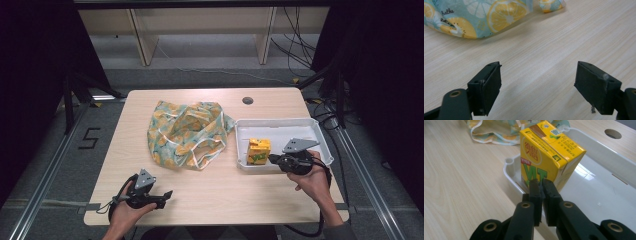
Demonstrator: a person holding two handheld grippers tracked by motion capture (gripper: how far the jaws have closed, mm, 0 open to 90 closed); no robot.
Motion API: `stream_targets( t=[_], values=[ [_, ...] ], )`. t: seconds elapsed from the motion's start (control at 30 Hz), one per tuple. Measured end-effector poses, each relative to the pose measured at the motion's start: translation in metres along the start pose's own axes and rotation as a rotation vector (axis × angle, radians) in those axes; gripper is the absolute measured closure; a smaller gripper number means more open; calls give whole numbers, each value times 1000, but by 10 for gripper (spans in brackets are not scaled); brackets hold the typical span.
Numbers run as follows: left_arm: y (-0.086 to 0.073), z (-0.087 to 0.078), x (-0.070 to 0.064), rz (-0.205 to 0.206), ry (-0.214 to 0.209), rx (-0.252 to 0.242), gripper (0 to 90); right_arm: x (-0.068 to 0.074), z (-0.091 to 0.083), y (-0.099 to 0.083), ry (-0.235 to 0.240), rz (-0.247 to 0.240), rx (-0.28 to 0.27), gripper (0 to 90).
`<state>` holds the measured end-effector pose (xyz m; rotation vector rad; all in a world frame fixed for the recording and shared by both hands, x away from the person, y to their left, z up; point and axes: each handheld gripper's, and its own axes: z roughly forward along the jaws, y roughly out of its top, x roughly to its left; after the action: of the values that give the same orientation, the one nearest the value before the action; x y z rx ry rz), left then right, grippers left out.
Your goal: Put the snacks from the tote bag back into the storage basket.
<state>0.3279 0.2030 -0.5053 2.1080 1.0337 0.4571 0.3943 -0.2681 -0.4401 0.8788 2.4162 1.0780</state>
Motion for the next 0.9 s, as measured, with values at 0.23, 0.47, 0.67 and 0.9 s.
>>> stream_targets(
  t=[0.23,0.47,0.67,0.9],
  values=[
    [0,1,-2,-21,5,-9,207,4,-1,-3,0,8,-23,755],
    [0,0,-1,-6,-3,4,207,13,0,-3,-5,55,-81,547],
    [0,0,-1,10,0,8,207,29,4,-2,2,76,-115,440],
    [0,1,-2,-12,0,-3,207,37,11,-7,17,102,-106,403]
  ],
)
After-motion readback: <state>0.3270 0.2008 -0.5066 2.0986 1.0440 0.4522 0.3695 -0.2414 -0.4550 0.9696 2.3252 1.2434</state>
